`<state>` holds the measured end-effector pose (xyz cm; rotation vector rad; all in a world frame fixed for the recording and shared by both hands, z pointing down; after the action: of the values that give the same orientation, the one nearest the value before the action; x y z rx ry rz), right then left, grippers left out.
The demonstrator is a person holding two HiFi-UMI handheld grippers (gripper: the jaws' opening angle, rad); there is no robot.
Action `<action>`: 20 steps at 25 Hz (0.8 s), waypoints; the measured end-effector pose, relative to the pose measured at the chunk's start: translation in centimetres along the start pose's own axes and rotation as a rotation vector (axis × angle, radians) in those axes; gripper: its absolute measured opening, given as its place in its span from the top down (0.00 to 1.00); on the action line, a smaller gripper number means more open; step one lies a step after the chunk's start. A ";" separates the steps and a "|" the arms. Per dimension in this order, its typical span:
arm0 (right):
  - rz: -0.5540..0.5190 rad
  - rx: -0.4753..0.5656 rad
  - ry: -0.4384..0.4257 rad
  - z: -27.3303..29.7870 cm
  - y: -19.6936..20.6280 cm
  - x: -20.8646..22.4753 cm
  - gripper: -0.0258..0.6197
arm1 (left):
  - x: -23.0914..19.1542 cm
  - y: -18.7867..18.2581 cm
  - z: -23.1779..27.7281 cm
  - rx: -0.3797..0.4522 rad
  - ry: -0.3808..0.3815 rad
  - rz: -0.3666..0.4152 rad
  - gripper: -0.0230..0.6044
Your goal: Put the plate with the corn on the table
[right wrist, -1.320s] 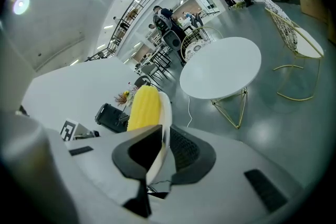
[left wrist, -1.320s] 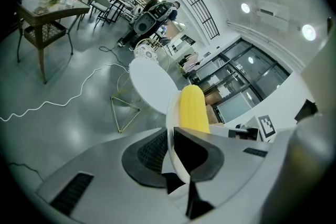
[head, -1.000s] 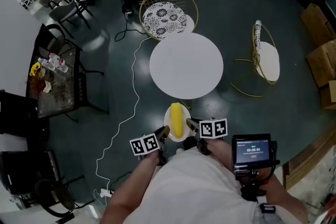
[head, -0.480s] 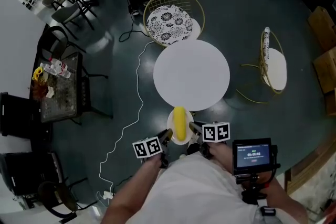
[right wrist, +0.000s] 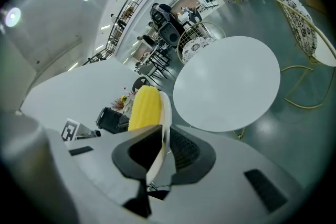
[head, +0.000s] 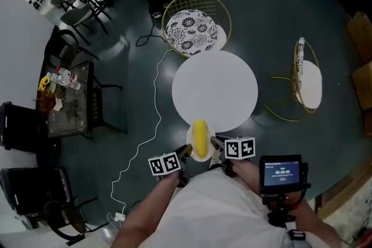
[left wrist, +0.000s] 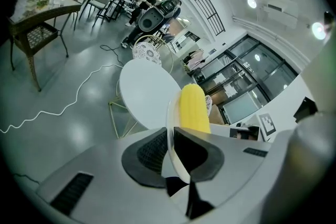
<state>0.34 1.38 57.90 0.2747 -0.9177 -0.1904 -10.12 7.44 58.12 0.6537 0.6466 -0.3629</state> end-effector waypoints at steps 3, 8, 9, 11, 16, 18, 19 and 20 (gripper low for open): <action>-0.011 -0.001 -0.011 0.1 -0.6 -0.2 0.88 | 0.1 -0.5 0.1 0.011 -0.004 -0.001 0.89; -0.011 0.011 -0.022 0.3 -1.5 -0.9 0.88 | 0.1 -1.7 -0.2 0.024 -0.005 0.005 0.89; -0.008 0.016 -0.026 0.3 -1.6 -0.9 0.88 | 0.2 -1.8 -0.2 0.024 -0.006 0.006 0.89; -0.004 0.026 -0.031 0.2 -1.9 -0.7 0.88 | 0.4 -2.0 0.1 0.019 -0.007 0.014 0.89; 0.019 0.058 -0.021 -0.3 -2.5 0.6 0.88 | 0.9 -2.5 1.6 -0.008 0.007 0.042 0.89; 0.027 0.070 -0.016 -0.4 -2.8 1.2 0.88 | 1.0 -2.6 2.4 -0.016 0.018 0.050 0.89; 0.031 0.075 -0.011 -0.5 -3.0 1.5 0.88 | 1.0 -2.7 2.8 -0.020 0.023 0.055 0.90; 0.035 0.081 -0.004 -0.6 -3.2 1.8 0.88 | 1.1 -2.8 3.2 -0.024 0.027 0.058 0.89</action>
<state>1.73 -2.04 57.94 0.3327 -0.9353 -0.1215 -9.29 3.12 58.10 0.6542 0.6557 -0.2919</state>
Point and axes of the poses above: the fingertips, and each gripper's own axes: z forward along the fingers, x to its right, y out of its underside, the point moved 1 cm from there along -z, backward along the fingers, and after that the axes turned 6 degrees about z, right-handed, at the moved point
